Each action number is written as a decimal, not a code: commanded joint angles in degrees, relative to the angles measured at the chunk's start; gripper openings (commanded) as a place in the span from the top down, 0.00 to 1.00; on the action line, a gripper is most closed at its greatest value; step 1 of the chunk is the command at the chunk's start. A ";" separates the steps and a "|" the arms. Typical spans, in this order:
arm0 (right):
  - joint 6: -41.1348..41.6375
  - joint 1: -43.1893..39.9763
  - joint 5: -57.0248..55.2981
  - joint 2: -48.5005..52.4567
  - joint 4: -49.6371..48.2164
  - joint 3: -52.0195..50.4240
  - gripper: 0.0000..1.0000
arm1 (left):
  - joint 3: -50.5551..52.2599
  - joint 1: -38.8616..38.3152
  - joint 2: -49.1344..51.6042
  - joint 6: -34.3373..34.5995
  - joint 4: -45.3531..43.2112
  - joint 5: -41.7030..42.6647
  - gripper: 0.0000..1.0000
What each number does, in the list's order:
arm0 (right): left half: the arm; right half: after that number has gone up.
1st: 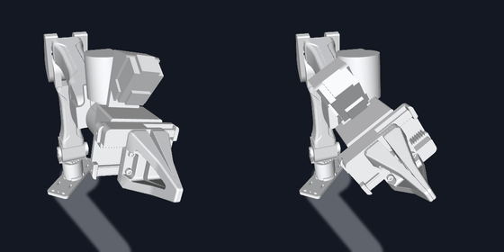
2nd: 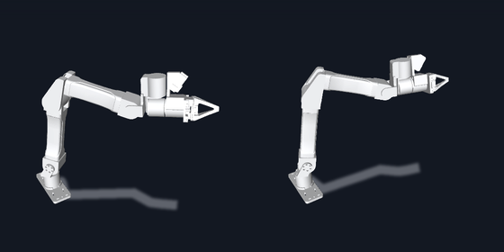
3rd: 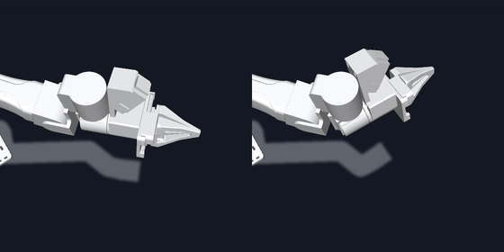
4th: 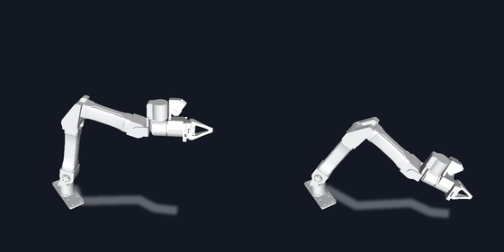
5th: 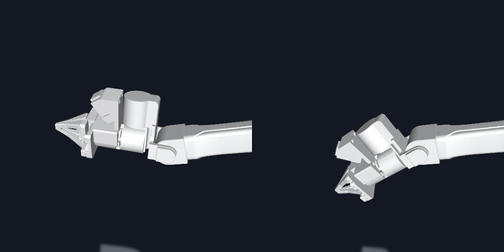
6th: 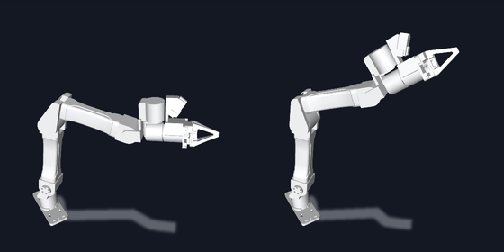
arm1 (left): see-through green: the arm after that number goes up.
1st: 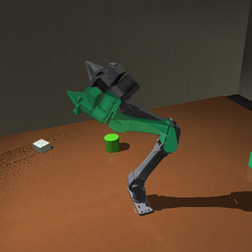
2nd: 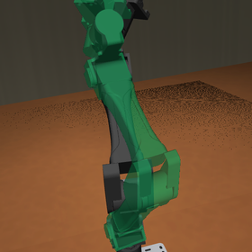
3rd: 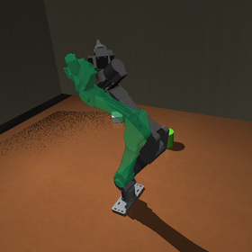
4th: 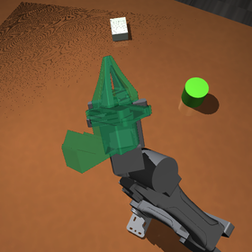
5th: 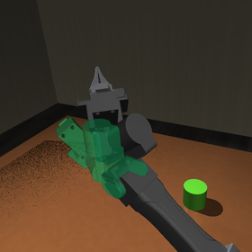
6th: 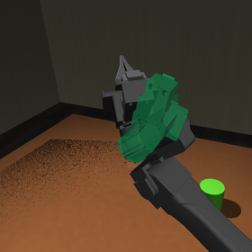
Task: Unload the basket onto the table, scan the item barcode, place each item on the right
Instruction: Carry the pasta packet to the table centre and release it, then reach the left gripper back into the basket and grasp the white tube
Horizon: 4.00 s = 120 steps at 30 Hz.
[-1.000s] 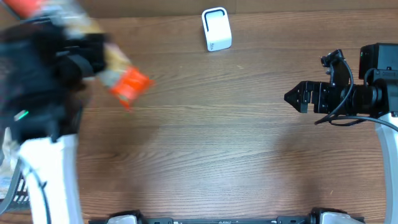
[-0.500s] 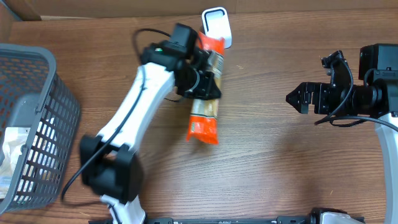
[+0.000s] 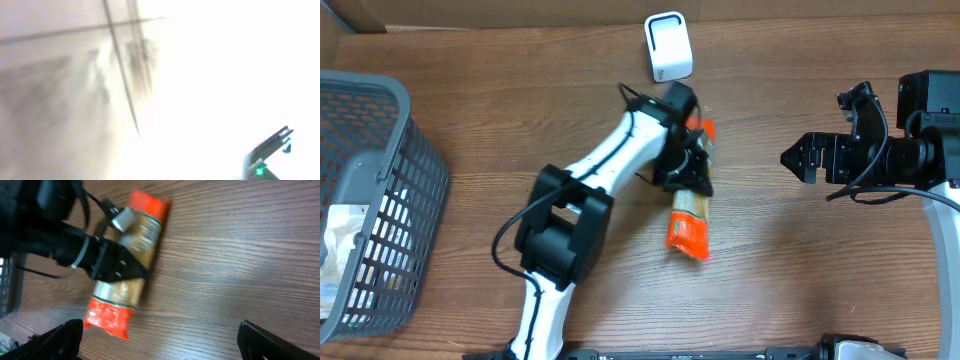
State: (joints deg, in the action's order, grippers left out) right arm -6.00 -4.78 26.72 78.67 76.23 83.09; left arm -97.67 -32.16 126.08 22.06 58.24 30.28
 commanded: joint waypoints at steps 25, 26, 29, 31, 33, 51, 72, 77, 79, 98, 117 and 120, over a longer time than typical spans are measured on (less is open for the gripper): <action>-0.44 0.33 -0.17 -0.44 -1.03 1.27 0.00 | -40.09 19.28 -16.68 -5.35 29.68 -20.70 0.01; -0.42 0.33 -0.17 -0.44 -1.03 1.27 0.00 | -41.77 22.25 -17.81 -5.35 30.84 -21.11 0.00; -0.44 0.33 -0.15 -0.42 -1.05 1.27 0.00 | -44.41 31.41 -20.83 -5.31 33.31 -21.55 0.00; -0.42 0.33 -0.15 -0.44 -1.03 1.27 0.00 | -44.68 39.01 -22.88 -5.16 34.82 -22.32 0.01; -0.42 0.33 -0.15 -0.44 -1.03 1.27 0.00 | -44.68 46.31 -24.02 -3.89 36.57 -24.20 0.00; -0.42 0.33 -0.15 -0.42 -0.96 1.25 0.00 | -29.05 79.25 -23.34 1.09 36.89 -31.58 0.00; -0.42 0.33 -0.15 -0.42 -0.85 1.25 0.00 | 7.76 80.17 -23.32 -1.33 14.36 -41.29 0.11; -0.39 0.33 -0.15 -0.42 -0.68 1.25 0.00 | 12.87 80.15 -23.32 -2.84 10.67 -41.20 0.11; -0.42 0.33 -0.15 -0.42 -0.46 1.25 0.00 | 14.03 80.15 -23.32 -2.86 9.16 -41.18 0.07; -0.42 0.33 -0.17 -0.44 -0.50 1.25 0.00 | 25.11 80.13 -23.23 -16.33 -4.44 -40.87 0.11; -0.42 0.33 -0.17 -0.42 -0.70 1.25 0.00 | 29.62 80.13 -23.23 -16.31 -10.99 -36.00 0.22; -0.39 0.33 -0.17 -0.42 -0.70 1.25 0.00 | 31.28 80.15 -23.23 -16.33 -12.31 -36.24 0.23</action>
State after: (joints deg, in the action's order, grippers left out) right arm -6.02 -4.78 26.72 78.67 75.85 83.09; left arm -68.97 48.12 102.65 5.96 46.30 -6.66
